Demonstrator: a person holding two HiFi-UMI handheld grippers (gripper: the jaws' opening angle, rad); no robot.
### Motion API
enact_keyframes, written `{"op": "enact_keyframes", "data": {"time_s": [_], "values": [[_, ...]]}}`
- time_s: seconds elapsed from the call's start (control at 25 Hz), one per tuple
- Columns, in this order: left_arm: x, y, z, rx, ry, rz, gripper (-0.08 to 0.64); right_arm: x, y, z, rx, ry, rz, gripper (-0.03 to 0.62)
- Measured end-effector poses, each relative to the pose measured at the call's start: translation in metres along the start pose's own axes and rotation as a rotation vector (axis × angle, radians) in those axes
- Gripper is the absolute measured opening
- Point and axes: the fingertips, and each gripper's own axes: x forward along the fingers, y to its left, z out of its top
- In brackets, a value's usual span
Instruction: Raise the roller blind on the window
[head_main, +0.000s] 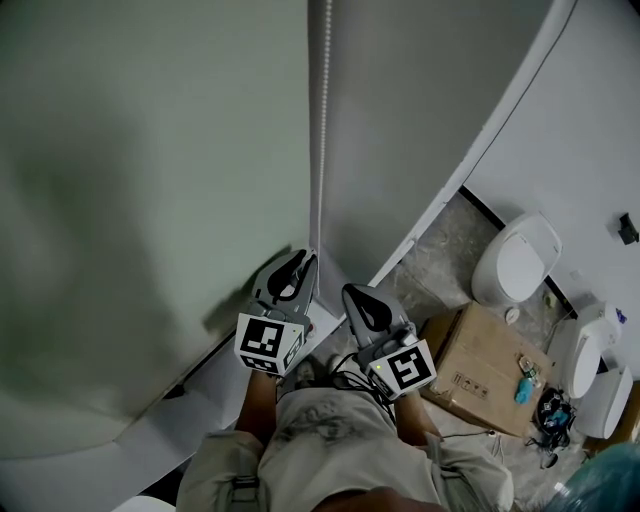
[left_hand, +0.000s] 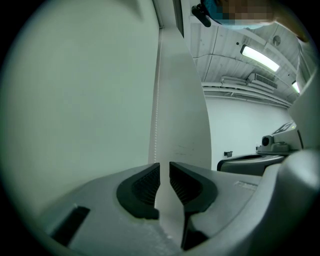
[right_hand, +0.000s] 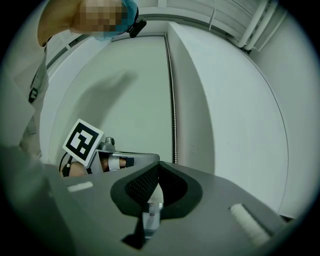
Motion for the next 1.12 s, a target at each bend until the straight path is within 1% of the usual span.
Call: {"op": "enact_keyframes", "data": {"time_s": [0.16, 0.4, 0.56, 0.76, 1.12], "values": [[0.009, 0.004, -0.002, 0.003, 0.004, 0.002, 0.074, 0.004, -0.005, -0.003, 0.002, 0.013, -0.004, 0.011], [0.016, 0.007, -0.012, 0.005, 0.011, 0.009, 0.083, 0.006, -0.005, -0.012, 0.007, 0.001, 0.019, 0.011], [0.023, 0.01, -0.011, 0.002, 0.024, 0.006, 0.091, 0.011, -0.005, -0.005, 0.004, -0.001, 0.02, 0.011], [0.031, 0.012, -0.012, -0.001, 0.032, -0.01, 0.104, 0.014, -0.005, -0.006, 0.02, -0.002, 0.026, 0.011], [0.055, 0.019, -0.015, -0.006, 0.041, -0.051, 0.118, 0.028, -0.022, -0.007, 0.001, 0.007, -0.021, 0.011]]}}
